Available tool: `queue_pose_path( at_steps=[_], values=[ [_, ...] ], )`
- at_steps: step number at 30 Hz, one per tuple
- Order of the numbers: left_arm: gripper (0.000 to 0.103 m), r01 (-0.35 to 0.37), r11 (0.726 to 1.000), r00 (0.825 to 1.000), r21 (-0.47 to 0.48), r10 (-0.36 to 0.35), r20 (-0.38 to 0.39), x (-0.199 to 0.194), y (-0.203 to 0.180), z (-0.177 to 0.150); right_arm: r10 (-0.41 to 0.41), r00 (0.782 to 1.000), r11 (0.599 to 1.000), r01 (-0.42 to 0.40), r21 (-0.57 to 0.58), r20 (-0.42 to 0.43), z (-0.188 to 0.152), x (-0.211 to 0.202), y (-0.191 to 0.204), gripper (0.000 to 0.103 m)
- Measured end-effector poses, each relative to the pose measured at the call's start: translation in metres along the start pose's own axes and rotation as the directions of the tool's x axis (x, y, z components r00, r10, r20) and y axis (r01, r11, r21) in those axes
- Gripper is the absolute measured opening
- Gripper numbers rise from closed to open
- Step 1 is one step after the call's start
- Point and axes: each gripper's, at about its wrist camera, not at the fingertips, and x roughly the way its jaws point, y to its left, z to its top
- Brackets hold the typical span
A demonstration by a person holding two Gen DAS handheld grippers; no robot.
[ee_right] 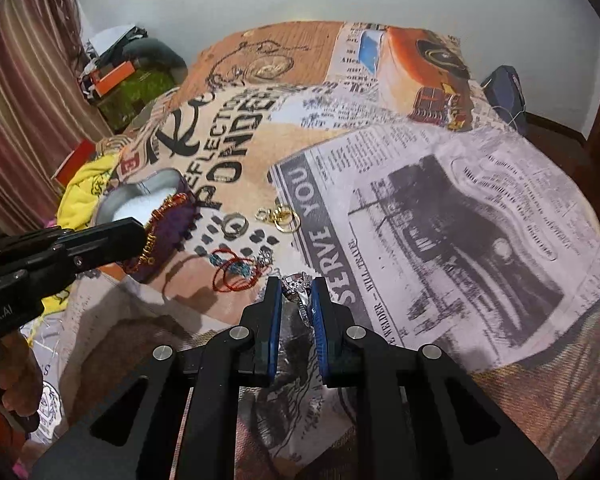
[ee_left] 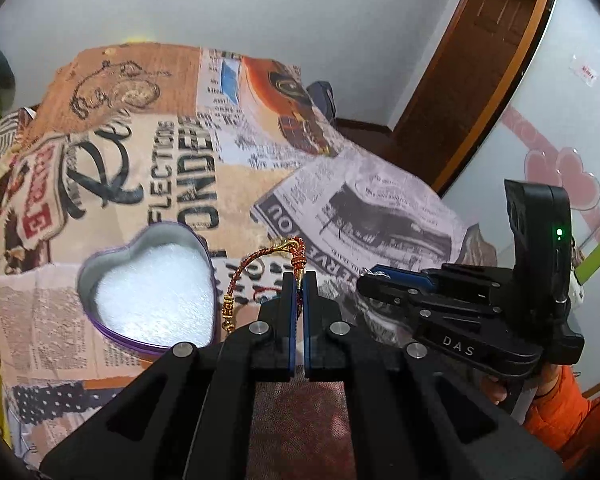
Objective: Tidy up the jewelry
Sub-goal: 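Grasp the braided bracelet with the left tool and lift it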
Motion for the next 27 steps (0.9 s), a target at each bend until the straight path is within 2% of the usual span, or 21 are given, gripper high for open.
queue_pose_path(
  at_steps=[8,15,21,27],
  values=[
    [0.001,-0.052,0.999,0.994,0.01,0.051,0.098,-0.036,-0.001,0.014,-0.007,0.997,1.0,0.007,-0.003,0.083,0.015,-0.027,0.015,0.013],
    [0.001,-0.096,0.995,0.982,-0.006,0.096,0.161,-0.064,0.013,0.02,0.013,0.989,1.0,-0.01,-0.026,0.147,0.03,-0.041,0.036,0.013],
    [0.001,-0.124,0.992,0.976,-0.008,0.124,0.178,-0.073,0.03,0.023,0.039,0.984,0.998,-0.031,-0.051,0.175,0.042,-0.038,0.059,0.013],
    [0.001,-0.117,0.993,0.983,0.003,0.115,0.144,-0.06,0.045,0.022,0.06,0.983,0.996,-0.049,-0.068,0.172,0.049,-0.027,0.076,0.013]
  ],
)
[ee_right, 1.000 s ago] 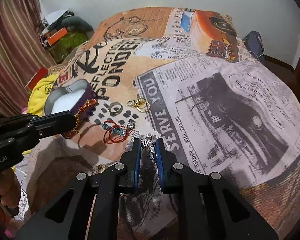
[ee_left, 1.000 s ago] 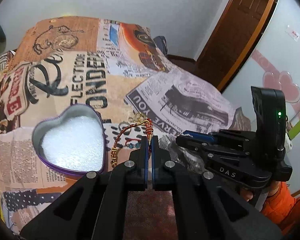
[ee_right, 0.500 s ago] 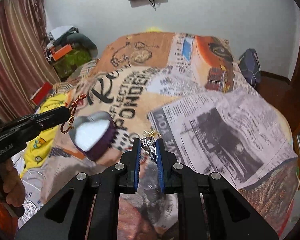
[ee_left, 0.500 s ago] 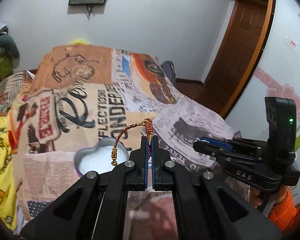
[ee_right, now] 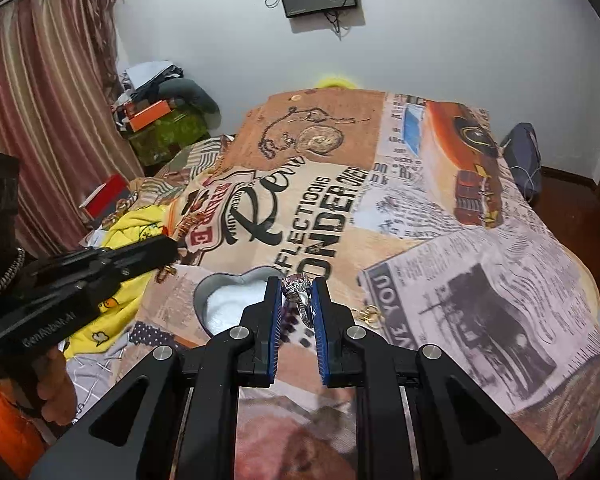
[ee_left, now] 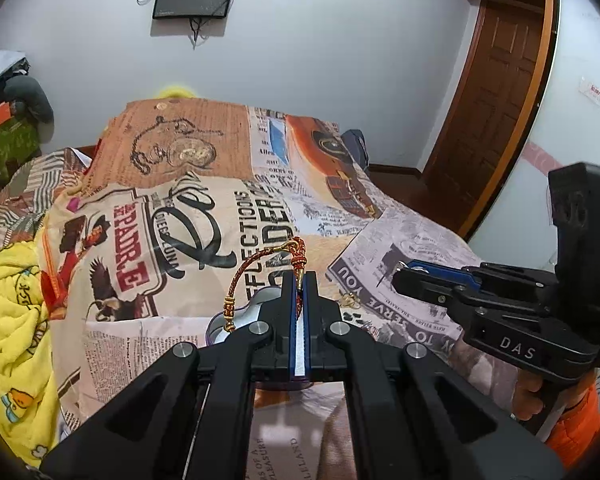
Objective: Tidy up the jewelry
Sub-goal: 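Grasp the braided bracelet with the left tool and lift it, then lower the bracelet into the heart tin and open the left tool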
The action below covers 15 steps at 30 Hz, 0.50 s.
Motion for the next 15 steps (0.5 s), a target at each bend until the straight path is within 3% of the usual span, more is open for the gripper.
queue_pose_path(
  at_steps=[7,15],
  values=[
    [0.001,0.052,0.998,0.995,-0.023,-0.054,-0.089,0.031,0.015,-0.011,0.014,0.999,1.0,-0.015,-0.009,-0.052,-0.003,0.023,0.008,0.013],
    [0.002,0.023,1.0,0.991,-0.014,-0.025,-0.132,0.052,0.019,-0.022,0.027,0.995,1.0,-0.028,-0.01,-0.095,-0.005,0.041,0.009,0.014]
  ],
)
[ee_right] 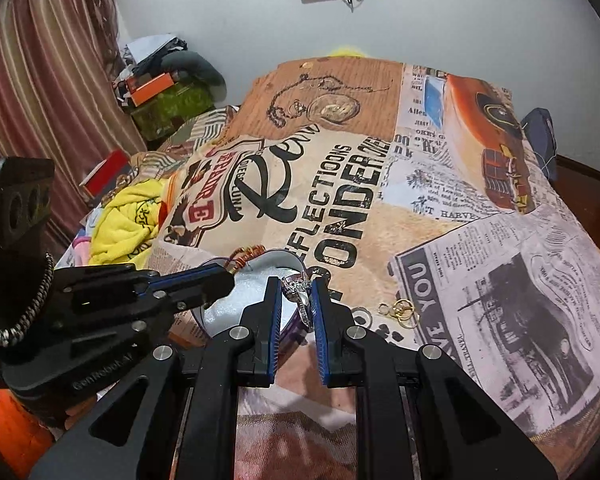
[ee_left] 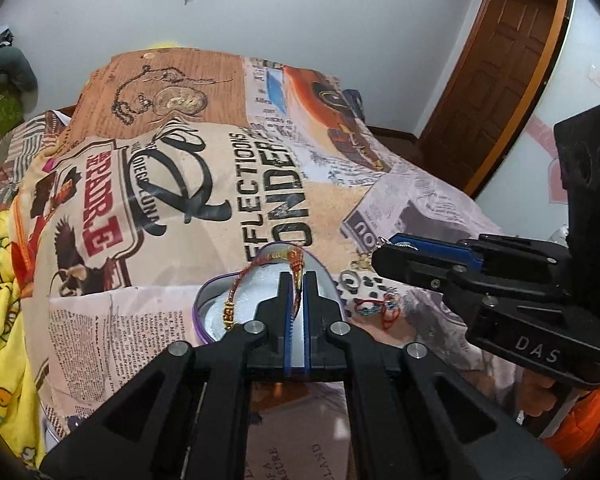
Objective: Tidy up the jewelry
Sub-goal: 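Lower the bracelet into the heart tin and open the left tool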
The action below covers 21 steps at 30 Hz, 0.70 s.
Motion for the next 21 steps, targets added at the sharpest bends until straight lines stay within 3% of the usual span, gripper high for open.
queue_pose_path(
  at_steps=[5,9,15,21],
  values=[
    [0.004,-0.019,1.0,1.0,-0.018,0.019,0.009,-0.004,0.009,-0.001,0.017,1.0,1.0,-0.017,-0.009,-0.012,0.001,0.005,0.003,0.014],
    [0.005,-0.077,0.997,0.997,-0.033,0.077,0.015,-0.009,0.021,-0.003,0.027,0.999,0.999,-0.027,-0.02,-0.026,0.001,0.012,0.009,0.014],
    [0.028,-0.161,0.986,0.986,-0.045,0.162,0.03,-0.019,0.036,-0.008,0.05,0.997,0.998,-0.053,-0.035,-0.063,0.001,0.028,0.019,0.014],
    [0.035,-0.203,0.978,0.978,-0.039,0.204,0.034,-0.025,0.041,-0.012,0.052,0.995,0.997,-0.057,-0.051,-0.084,0.0,0.039,0.028,0.014]
  ],
)
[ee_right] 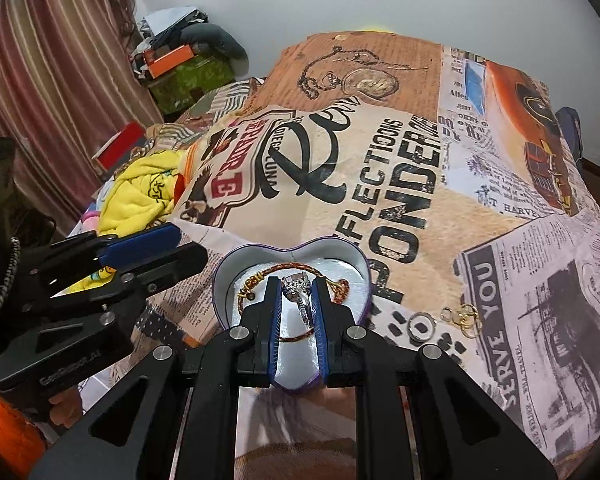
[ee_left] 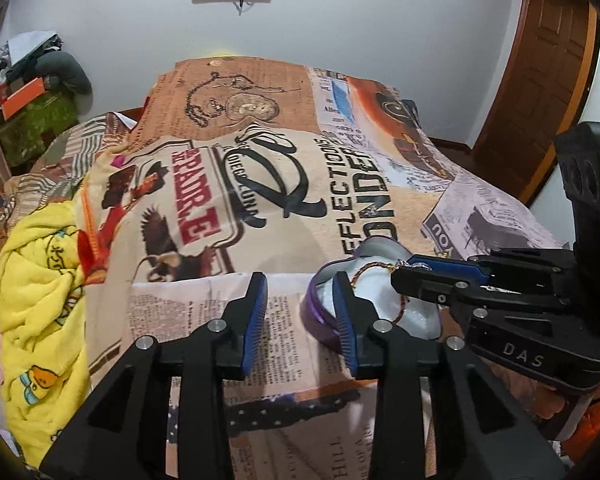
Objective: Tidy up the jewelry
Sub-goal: 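Lower the bracelet into the heart tin and open the left tool, then move the left tool to the red string bracelet with blue beads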
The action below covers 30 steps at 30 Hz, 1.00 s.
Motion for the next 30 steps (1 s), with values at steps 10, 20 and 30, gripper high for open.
queue_pose_path(
  at_steps=[10,20,30],
  values=[
    [0.043,-0.026,0.999,1.0,-0.024,0.026,0.005,-0.006,0.007,-0.003,-0.027,1.0,0.999,0.026,-0.017,-0.007,0.003,0.0,0.006,0.023],
    [0.043,-0.025,1.0,1.0,-0.01,0.026,0.018,-0.022,-0.007,0.0,-0.073,0.996,0.997,0.074,-0.018,0.048,0.002,-0.03,0.001,0.027],
    [0.047,0.009,0.999,0.999,0.053,-0.011,0.045,-0.04,-0.053,0.009,-0.133,0.986,0.991,0.13,0.031,0.098,-0.013,-0.073,-0.025,0.033]
  ],
)
